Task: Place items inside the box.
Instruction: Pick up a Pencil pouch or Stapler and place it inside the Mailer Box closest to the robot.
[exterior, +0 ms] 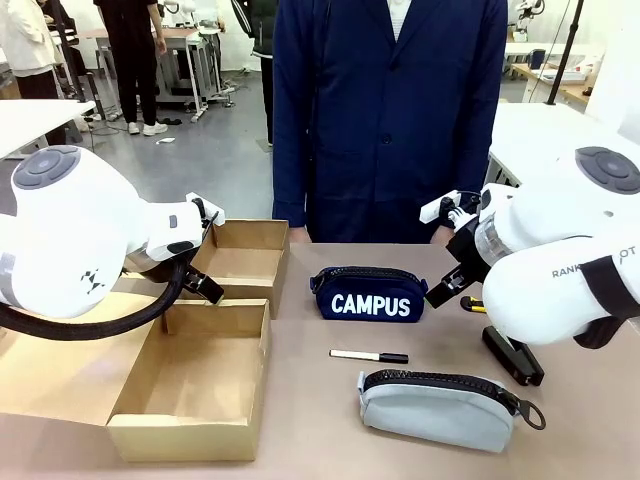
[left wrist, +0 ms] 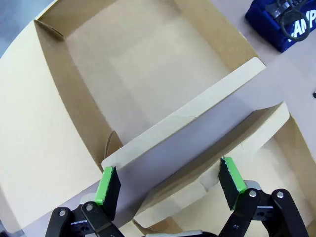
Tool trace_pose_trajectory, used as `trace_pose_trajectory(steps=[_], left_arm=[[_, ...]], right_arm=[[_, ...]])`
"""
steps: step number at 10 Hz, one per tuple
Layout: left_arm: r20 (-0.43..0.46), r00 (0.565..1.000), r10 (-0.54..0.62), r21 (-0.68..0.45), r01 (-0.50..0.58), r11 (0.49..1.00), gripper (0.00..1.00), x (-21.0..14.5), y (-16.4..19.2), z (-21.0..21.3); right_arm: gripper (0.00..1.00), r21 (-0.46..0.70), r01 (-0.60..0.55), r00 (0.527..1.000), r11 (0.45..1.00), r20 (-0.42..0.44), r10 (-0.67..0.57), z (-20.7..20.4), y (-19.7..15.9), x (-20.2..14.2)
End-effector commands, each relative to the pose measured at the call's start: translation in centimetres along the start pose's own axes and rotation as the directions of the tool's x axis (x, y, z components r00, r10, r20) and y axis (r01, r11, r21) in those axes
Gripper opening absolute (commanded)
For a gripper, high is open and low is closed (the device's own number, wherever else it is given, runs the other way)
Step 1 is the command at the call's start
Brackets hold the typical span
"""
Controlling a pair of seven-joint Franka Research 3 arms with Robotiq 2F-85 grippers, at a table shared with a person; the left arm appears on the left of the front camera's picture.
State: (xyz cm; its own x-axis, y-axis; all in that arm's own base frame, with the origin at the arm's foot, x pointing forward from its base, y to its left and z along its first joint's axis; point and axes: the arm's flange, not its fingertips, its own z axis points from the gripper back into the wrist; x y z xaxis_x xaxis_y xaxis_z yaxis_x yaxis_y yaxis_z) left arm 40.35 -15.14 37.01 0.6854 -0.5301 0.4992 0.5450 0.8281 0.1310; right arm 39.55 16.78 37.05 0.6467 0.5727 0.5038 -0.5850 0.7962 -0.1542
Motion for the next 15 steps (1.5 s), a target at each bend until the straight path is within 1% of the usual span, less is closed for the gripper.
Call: trace_pose_trajectory(steps=[1, 4, 5, 6, 7, 8, 9, 10, 11, 12, 13, 14, 15], left_arm=[[0.000, 1.000, 0.000, 0.000, 0.000, 1.000, 1.00, 0.0, 0.0, 0.0], [0.000, 1.000, 0.000, 0.000, 0.000, 1.000, 1.00, 0.0, 0.0, 0.0], [0.000, 1.000, 0.000, 0.000, 0.000, 1.000, 1.00, 0.0, 0.0, 0.0], [-0.061, 0.998, 0.011, -0.027, -0.013, 1.000, 1.00, 1.0, -0.7, 2.5], [-0.133, 0.990, 0.051, -0.039, -0.056, 0.998, 1.00, 2.6, -1.9, 6.5], [-0.183, 0.978, 0.098, -0.052, -0.109, 0.993, 1.00, 4.1, -2.6, 10.5], [-0.300, 0.951, 0.074, -0.088, -0.104, 0.991, 1.00, 6.1, -2.4, 14.0], [-0.344, 0.930, 0.129, -0.125, -0.181, 0.976, 1.00, 8.5, -2.1, 16.8], [-0.379, 0.902, 0.209, -0.116, -0.270, 0.956, 1.00, 12.2, -1.9, 18.7], [-0.429, 0.840, 0.331, -0.087, -0.403, 0.911, 1.00, 17.2, -1.6, 19.4], [-0.514, 0.730, 0.450, -0.041, -0.544, 0.838, 1.00, 22.2, -0.7, 19.1], [-0.531, 0.635, 0.562, 0.024, -0.651, 0.758, 1.00, 26.5, 1.2, 17.7], [-0.431, 0.849, 0.306, -0.080, -0.373, 0.924, 1.00, 14.3, -1.5, 20.3]], right_arm=[[1.00, 0.000, 0.000, 1.000, 1.000, 0.000, 0.000, 0.0, 0.0, 0.0], [1.00, 0.000, 0.000, 1.000, 1.000, 0.000, 0.000, 0.0, 0.0, 0.0], [1.00, -0.008, -0.005, 1.000, 1.000, -0.022, 0.004, 1.0, -0.5, 0.3], [1.00, 0.015, 0.008, 0.999, 1.000, -0.041, -0.008, 2.9, -1.4, 0.9], [1.00, 0.042, 0.057, 0.998, 0.997, -0.038, -0.056, 6.7, -3.1, 1.8], [1.00, 0.074, 0.122, 0.992, 0.990, -0.040, -0.119, 10.2, -4.5, 2.1], [1.00, 0.106, 0.172, 0.984, 0.979, -0.051, -0.168, 13.7, -5.9, 1.8], [1.00, 0.219, 0.263, 0.965, 0.940, -0.053, -0.257, 17.2, -7.7, 0.7], [1.00, 0.374, 0.371, 0.926, 0.850, -0.086, -0.367, 21.0, -10.9, -1.4], [1.00, 0.410, 0.538, 0.835, 0.737, -0.136, -0.534, 23.0, -14.0, -4.0], [1.00, 0.445, 0.663, 0.726, 0.602, -0.186, -0.662, 24.4, -17.3, -7.2], [1.00, 0.499, 0.699, 0.663, 0.513, -0.181, -0.727, 24.9, -19.9, -10.7], [1.00, 0.432, 0.773, 0.570, 0.463, -0.156, -0.806, 24.6, -20.9, -13.1]])
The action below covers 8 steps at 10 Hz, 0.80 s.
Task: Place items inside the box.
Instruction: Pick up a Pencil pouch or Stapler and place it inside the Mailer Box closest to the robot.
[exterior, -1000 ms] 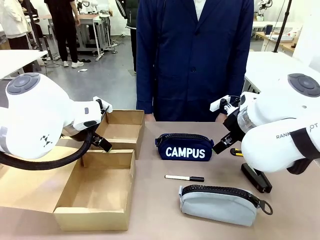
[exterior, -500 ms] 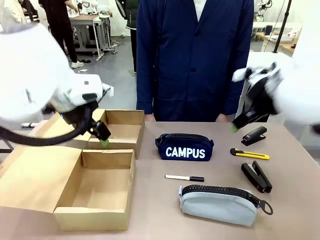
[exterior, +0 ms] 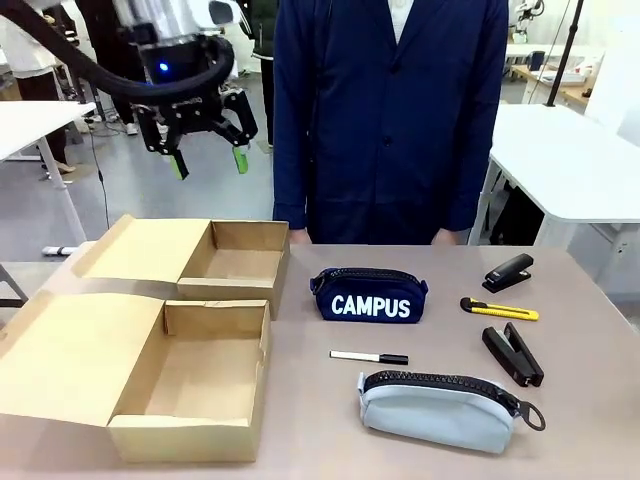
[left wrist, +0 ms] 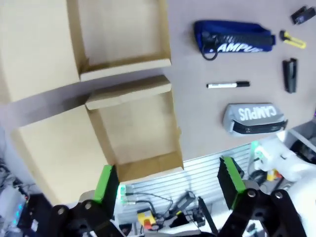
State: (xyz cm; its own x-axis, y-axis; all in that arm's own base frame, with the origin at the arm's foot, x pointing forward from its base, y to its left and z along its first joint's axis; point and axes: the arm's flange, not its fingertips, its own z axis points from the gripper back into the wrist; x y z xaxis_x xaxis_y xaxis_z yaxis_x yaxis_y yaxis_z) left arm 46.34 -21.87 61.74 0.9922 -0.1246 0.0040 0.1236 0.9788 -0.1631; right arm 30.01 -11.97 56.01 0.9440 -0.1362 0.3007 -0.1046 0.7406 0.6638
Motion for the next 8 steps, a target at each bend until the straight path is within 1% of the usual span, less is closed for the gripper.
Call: trace_pose_trajectory(steps=[1, 8], left_arm=[[0.065, 0.984, -0.167, 0.027, 0.166, 0.986, 1.00, -6.99, 0.78, -0.24], [0.065, 0.984, -0.167, 0.027, 0.166, 0.986, 1.00, -6.99, 0.78, -0.24]], right_arm=[[1.00, -0.010, -0.143, 0.988, 0.990, -0.060, 0.142, -2.51, 4.15, 0.48], [1.00, -0.010, -0.143, 0.988, 0.990, -0.060, 0.142, -2.51, 4.15, 0.48]])
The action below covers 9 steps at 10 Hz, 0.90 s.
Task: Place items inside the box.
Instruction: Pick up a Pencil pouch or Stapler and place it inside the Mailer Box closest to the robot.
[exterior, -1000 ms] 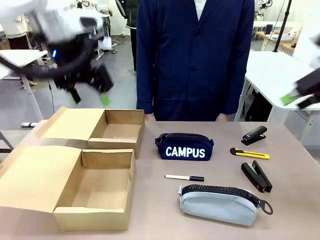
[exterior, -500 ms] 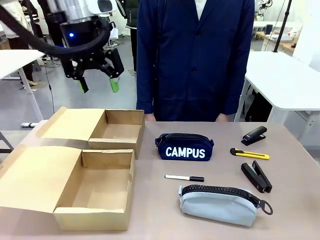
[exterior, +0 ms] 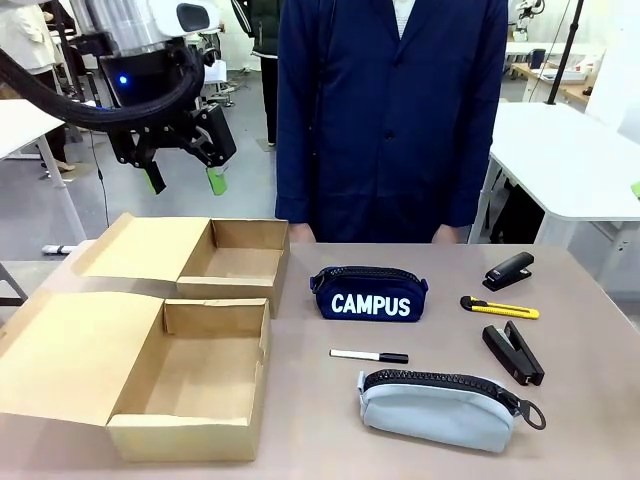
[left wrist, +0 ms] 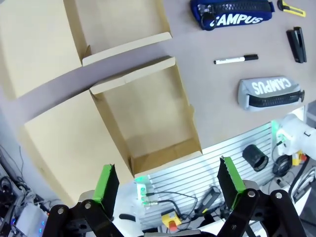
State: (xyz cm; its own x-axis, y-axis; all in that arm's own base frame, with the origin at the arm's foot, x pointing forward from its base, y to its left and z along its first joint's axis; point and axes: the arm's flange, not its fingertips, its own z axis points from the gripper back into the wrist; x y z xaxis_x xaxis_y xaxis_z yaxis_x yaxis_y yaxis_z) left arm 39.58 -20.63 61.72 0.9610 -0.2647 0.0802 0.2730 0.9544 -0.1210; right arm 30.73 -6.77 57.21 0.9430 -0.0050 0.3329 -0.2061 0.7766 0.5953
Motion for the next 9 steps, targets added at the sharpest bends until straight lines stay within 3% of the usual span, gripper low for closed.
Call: trace_pose_trajectory(steps=[1, 5, 6, 7, 9], left_arm=[[0.013, 1.000, -0.013, -0.014, 0.014, 1.000, 1.00, -0.2, 0.4, -0.3], [0.000, 1.000, 0.000, -0.001, 0.000, 1.000, 1.00, 0.1, 0.0, -0.1], [-0.068, 0.995, -0.078, -0.271, 0.056, 0.961, 1.00, -0.1, 1.7, 2.5], [-0.110, 0.988, -0.112, -0.486, 0.045, 0.873, 1.00, -1.0, 4.8, 4.8], [-0.151, 0.987, -0.059, -0.725, -0.069, 0.685, 1.00, -3.4, 12.6, 7.0]], right_arm=[[1.00, 0.027, -0.024, 1.000, 0.999, 0.005, 0.024, 0.3, -0.4, 0.1], [1.00, 0.027, -0.024, 1.000, 0.999, 0.005, 0.024, 0.3, -0.4, 0.1], [1.00, -0.001, 0.003, 1.000, 1.000, 0.000, -0.003, 0.1, -0.2, -0.1], [1.00, 0.027, 0.014, 0.999, 1.000, -0.035, -0.013, 1.1, -0.4, 0.0], [1.00, 0.141, 0.121, 0.993, 0.983, -0.011, -0.120, 5.0, -2.0, 0.8]])
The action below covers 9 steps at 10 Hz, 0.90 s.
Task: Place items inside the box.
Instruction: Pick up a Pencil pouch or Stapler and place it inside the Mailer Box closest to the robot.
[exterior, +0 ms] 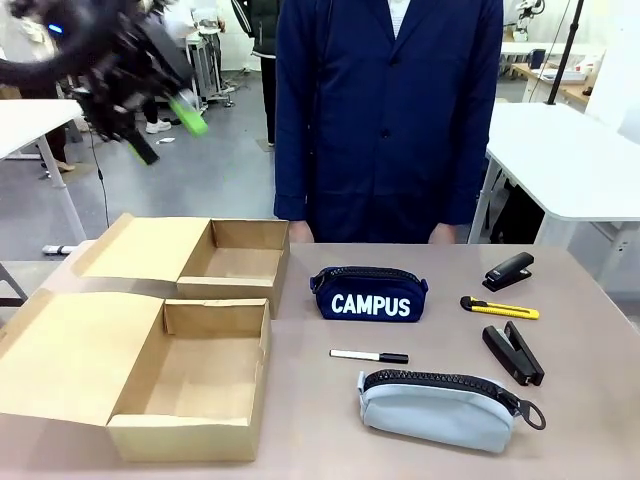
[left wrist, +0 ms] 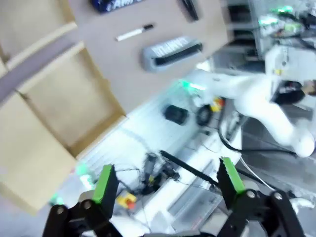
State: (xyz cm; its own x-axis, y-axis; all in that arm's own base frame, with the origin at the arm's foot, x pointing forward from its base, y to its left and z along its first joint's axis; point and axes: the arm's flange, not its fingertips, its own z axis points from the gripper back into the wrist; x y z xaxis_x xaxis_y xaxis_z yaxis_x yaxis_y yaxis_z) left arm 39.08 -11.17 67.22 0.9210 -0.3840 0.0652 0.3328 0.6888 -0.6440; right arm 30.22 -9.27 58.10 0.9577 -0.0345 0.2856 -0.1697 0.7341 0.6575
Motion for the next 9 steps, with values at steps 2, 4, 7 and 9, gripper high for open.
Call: trace_pose_trajectory(steps=[2, 4, 7, 9], left_arm=[[0.071, 0.954, 0.290, -0.393, -0.240, 0.887, 1.00, -6.9, 9.8, 5.8], [0.283, 0.735, 0.616, -0.515, -0.426, 0.744, 1.00, -16.0, 17.1, 7.6], [0.376, 0.551, 0.745, -0.669, -0.395, 0.630, 1.00, -25.9, 22.8, 4.4], [0.312, 0.624, 0.716, -0.616, -0.441, 0.653, 1.00, -26.2, 24.5, 6.3]], right_arm=[[1.00, 0.237, 0.140, 0.990, 0.962, -0.012, -0.141, 6.9, -2.2, 1.0], [1.00, 0.324, 0.198, 0.978, 0.925, -0.001, -0.209, 10.6, -5.1, 0.3], [1.00, 0.354, 0.275, 0.940, 0.894, 0.098, -0.328, 13.1, -8.7, -1.5], [1.00, 0.331, 0.261, 0.950, 0.907, 0.077, -0.301, 13.3, -8.9, -2.0]])
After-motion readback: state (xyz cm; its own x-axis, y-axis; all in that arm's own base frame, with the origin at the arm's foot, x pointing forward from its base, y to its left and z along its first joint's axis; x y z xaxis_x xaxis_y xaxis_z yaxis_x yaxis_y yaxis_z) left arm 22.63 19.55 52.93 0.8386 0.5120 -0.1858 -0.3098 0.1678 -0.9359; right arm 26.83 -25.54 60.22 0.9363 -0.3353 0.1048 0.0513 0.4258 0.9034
